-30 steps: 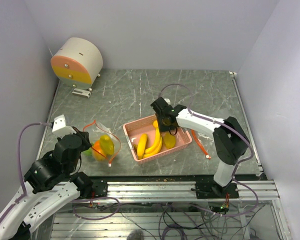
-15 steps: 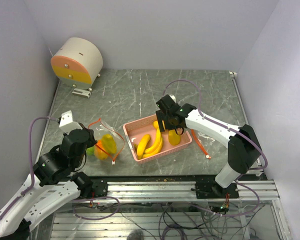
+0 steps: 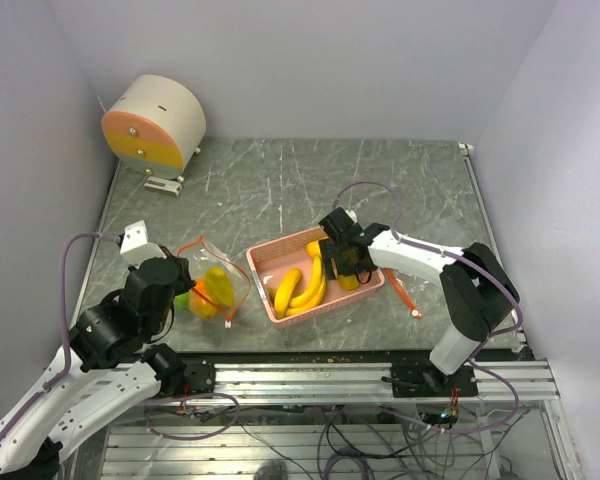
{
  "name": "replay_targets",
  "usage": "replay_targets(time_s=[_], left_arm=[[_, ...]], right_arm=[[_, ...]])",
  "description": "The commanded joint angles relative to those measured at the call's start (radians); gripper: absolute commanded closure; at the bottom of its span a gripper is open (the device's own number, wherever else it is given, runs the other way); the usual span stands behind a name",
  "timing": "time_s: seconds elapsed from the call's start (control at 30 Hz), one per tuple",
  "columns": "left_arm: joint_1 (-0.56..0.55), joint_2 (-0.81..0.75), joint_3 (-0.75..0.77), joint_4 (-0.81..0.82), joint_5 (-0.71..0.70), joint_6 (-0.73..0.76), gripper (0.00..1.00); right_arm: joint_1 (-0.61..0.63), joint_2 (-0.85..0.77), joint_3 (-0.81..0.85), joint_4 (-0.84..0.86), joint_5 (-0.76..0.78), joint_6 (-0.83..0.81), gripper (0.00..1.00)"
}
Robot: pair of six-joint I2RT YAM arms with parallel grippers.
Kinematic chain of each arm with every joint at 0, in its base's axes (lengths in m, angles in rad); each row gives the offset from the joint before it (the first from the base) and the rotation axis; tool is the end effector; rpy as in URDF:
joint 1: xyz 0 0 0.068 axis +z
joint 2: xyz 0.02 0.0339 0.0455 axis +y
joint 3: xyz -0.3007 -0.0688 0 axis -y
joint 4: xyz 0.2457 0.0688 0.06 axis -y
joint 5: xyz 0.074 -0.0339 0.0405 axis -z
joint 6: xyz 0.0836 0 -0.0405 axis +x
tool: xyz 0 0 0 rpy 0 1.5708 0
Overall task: Place the food in the zip-top bag and seal the zipper
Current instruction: Pick up the fake fruit from the bin.
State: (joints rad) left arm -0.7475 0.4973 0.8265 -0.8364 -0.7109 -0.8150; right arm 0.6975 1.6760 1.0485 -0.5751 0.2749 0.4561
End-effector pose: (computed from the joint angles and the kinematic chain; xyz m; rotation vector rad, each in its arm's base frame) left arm 0.1023 -0.0204 0.3264 -0.4823 1.8984 -0.2884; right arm 0.2762 0.2018 0.1727 -0.2547 2.6744 -0.0387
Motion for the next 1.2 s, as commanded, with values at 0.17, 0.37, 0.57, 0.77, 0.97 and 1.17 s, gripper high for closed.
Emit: replay_targets(time_s=[0.17,0.37,0.57,0.77,0.97,1.17], left_arm=[[0.004,-0.005,0.017,-0.001,-0.015,-0.001,0.93],[0.004,-0.006,0.004,0.014,0.0,-0.004,0.93],[0.004,0.015,0.013,0.038,0.02,-0.007,0.93],[0.004,0.048,0.012,0.113,0.049,0.008,0.93],[0.005,0.145,-0.002,0.211,0.086,0.011,0.93],[0.004,0.206,0.005,0.267,0.123,0.01,0.93]], right_arm=[[-0.021,0.04,-0.041,0.097,-0.014,0.01,0.4],[-0.021,-0.025,-0.037,0.051,0.014,0.016,0.64],[-0.019,-0.186,0.021,-0.018,-0.013,-0.016,0.66],[-0.013,-0.423,-0.028,0.173,-0.402,-0.108,0.67],[0.077,-0.517,-0.085,0.423,-0.707,-0.101,0.69],[0.259,-0.411,-0.013,0.523,-0.683,-0.143,0.68]])
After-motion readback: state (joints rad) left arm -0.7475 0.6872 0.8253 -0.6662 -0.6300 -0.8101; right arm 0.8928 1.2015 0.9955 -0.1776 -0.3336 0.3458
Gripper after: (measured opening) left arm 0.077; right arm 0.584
